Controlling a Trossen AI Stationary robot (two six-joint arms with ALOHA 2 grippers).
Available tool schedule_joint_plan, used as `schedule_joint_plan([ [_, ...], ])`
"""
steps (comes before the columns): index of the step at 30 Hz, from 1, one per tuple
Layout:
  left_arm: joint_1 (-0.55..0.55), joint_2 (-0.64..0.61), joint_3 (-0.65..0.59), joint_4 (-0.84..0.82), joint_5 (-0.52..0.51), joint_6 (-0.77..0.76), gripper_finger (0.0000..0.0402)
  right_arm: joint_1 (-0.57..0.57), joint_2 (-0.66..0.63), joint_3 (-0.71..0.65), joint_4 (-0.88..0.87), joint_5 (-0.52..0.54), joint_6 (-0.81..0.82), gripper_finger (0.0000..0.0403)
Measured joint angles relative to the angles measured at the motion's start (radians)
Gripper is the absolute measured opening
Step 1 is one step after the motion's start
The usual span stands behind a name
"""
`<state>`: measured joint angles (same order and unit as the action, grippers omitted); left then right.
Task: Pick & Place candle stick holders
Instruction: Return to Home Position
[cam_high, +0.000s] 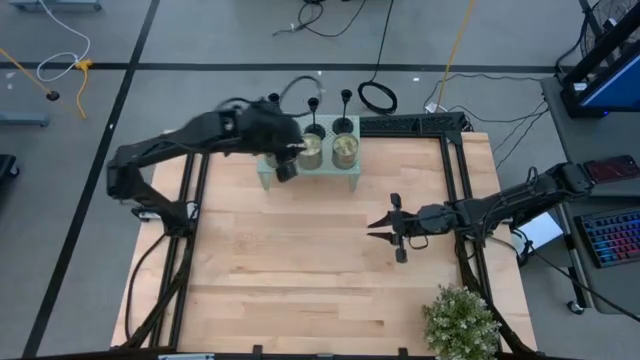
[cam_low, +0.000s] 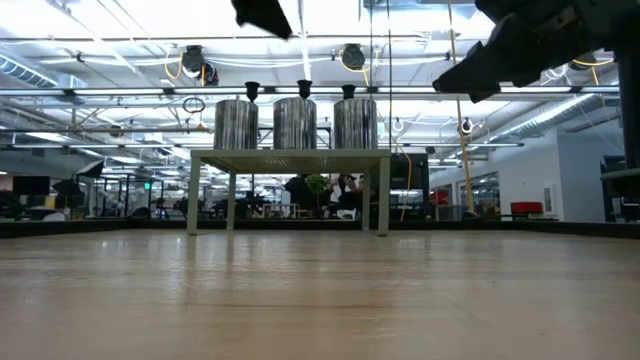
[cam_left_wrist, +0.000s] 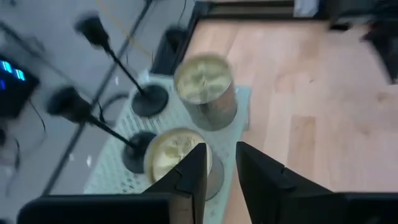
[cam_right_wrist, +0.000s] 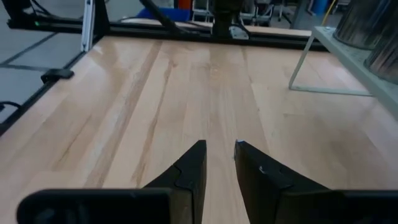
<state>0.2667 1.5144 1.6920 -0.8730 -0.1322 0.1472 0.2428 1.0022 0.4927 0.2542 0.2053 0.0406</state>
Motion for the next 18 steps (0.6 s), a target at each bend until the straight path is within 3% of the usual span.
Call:
schedule_joint_plan([
  [5, -0.047, -0.145, 0.000, -0.088, -0.034, 0.022, 0.0058, 0.008, 0.000, 0.000, 0.022, -0.001, 0.031, 0.0091],
  [11, -0.119, -0.320, -0.047, -0.227, -0.055, -0.110, 0.0005, 0.007, 0.000, 0.000, 0.035, -0.052, 0.091, 0.0139],
  [14, -0.177, -0.436, -0.180, -0.186, -0.087, -0.133, 0.0012, 0.008, -0.019, 0.000, 0.037, -0.103, 0.076, 0.0157],
  [18, -0.252, -0.613, -0.457, -0.041, -0.136, -0.149, 0.0013, 0.008, -0.083, 0.000, 0.027, -0.102, 0.049, 0.0164],
])
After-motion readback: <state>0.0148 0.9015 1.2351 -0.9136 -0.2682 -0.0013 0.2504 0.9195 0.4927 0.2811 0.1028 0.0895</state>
